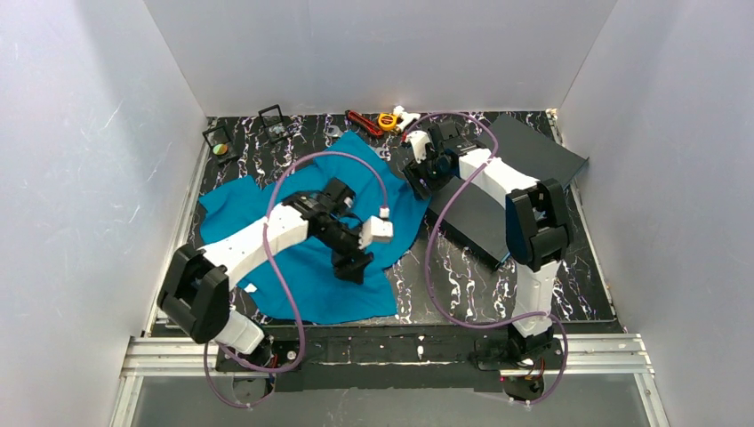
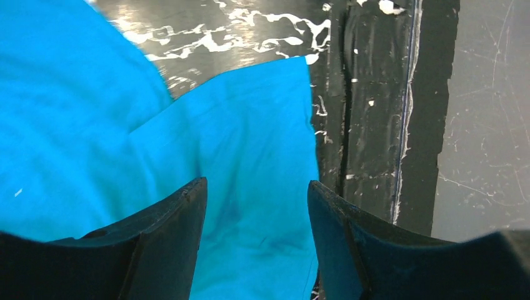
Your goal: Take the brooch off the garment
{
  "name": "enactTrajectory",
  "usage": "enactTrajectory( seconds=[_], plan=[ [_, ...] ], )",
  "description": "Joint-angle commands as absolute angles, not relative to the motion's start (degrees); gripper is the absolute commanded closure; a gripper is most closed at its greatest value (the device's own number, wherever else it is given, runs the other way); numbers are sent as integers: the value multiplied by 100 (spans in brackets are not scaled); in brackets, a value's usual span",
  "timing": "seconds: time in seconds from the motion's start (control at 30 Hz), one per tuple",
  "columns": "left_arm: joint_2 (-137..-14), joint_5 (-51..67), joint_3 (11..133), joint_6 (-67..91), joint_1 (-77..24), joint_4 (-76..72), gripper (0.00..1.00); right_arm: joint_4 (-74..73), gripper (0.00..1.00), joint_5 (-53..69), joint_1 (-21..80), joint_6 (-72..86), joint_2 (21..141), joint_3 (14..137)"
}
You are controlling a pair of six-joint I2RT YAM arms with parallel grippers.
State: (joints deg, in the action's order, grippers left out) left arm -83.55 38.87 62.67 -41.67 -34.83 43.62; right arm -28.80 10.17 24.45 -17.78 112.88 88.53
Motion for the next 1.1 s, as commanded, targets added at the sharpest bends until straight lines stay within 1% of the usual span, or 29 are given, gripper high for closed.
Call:
enactTrajectory(
  seconds=[0.0, 0.07, 0.17, 0.23, 0.33, 0.7, 0.87, 0.93, 1.0, 1.03, 1.07],
  plan=[
    [-8691, 3615, 6145, -3898, -3854, 3946, 42, -2890, 26, 543, 2374, -1802, 11471, 9100],
    [-8813, 3523, 6156, -3834, -3892, 3813, 42, -2909, 30, 640, 2373, -1802, 11516, 9061],
    [-8946, 3484, 6144, -3768, -3980, 3685, 42, -2939, 34, 717, 2364, -1802, 11571, 9027],
    [-9014, 3439, 6103, -3757, -4042, 3617, 41, -2964, 38, 738, 2364, -1826, 11590, 9029],
    [-9097, 3279, 5958, -3757, -4181, 3455, 39, -3041, 42, 759, 2364, -1859, 11581, 9034],
    [-9392, 2476, 5577, -3807, -4734, 2866, 37, -3227, 68, 835, 2364, -2092, 11461, 8827],
    [-9501, 2343, 5456, -3920, -4882, 2809, 42, -3274, 83, 779, 2348, -2165, 11444, 8816],
    [-9514, 2254, 5401, -3994, -5015, 2858, 43, -3278, 87, 750, 2332, -2184, 11435, 8820],
    [-9487, 2188, 5312, -4073, -5131, 2900, 43, -3279, 95, 739, 2308, -2196, 11442, 8825],
    [-9483, 2169, 5273, -4112, -5182, 2938, 44, -3281, 99, 726, 2299, -2205, 11450, 8833],
    [-9476, 2163, 5251, -4155, -5230, 3007, 50, -3283, 99, 715, 2288, -2206, 11458, 8840]
  ],
)
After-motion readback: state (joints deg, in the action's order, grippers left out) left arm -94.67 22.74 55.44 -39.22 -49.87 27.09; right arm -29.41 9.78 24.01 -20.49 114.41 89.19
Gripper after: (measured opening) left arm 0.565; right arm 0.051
